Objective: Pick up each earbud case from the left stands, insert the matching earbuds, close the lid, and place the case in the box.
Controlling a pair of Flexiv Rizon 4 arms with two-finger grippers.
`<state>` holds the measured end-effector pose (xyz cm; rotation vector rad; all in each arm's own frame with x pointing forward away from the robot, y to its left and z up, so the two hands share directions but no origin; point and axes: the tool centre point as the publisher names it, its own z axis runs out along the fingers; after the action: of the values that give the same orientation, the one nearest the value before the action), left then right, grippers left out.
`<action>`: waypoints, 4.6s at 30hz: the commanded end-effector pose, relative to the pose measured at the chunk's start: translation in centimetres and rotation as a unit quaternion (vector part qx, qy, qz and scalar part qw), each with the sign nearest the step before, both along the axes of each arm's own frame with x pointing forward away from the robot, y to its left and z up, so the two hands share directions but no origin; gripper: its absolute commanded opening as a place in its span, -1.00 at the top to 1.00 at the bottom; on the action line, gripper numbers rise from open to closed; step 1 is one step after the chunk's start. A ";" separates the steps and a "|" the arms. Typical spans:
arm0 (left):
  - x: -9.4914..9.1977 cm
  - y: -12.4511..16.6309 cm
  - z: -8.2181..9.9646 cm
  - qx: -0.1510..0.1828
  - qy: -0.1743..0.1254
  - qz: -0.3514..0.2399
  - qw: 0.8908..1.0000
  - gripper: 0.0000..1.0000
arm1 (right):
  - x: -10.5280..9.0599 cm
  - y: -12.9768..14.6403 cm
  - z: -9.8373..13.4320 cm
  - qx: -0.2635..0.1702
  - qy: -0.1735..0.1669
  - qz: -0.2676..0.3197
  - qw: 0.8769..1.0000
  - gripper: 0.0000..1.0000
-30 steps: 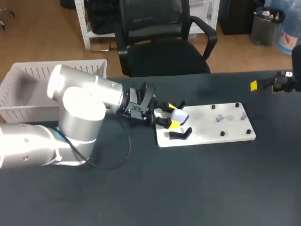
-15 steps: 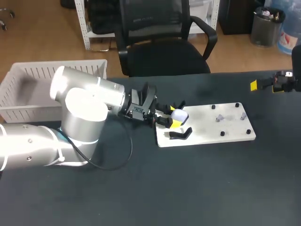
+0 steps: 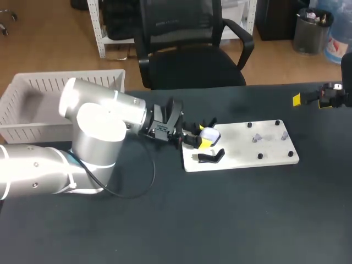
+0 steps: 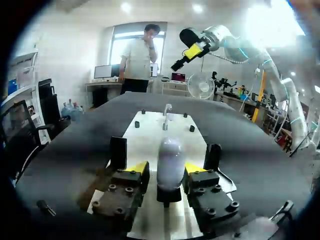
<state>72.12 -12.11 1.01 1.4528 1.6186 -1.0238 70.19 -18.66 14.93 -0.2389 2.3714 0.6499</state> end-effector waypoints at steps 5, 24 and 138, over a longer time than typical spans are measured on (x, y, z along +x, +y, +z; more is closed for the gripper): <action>0.3 0.0 0.0 -0.003 0.001 -0.004 1.000 0.46 | 0.0 0.0 0.0 0.000 0.000 0.000 1.000 -1.00; -0.2 0.5 2.1 -0.023 -0.013 -0.006 1.000 1.00 | 0.0 0.0 0.0 0.000 0.000 0.000 1.000 -1.00; -1.3 -4.2 13.2 -0.182 -0.087 -0.014 0.979 1.00 | -2.0 4.9 -1.2 -0.174 0.072 0.064 0.980 -1.00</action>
<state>71.32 -16.26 14.11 1.2978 1.2101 -1.1239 68.49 -13.81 13.77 -0.5676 2.6068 0.4822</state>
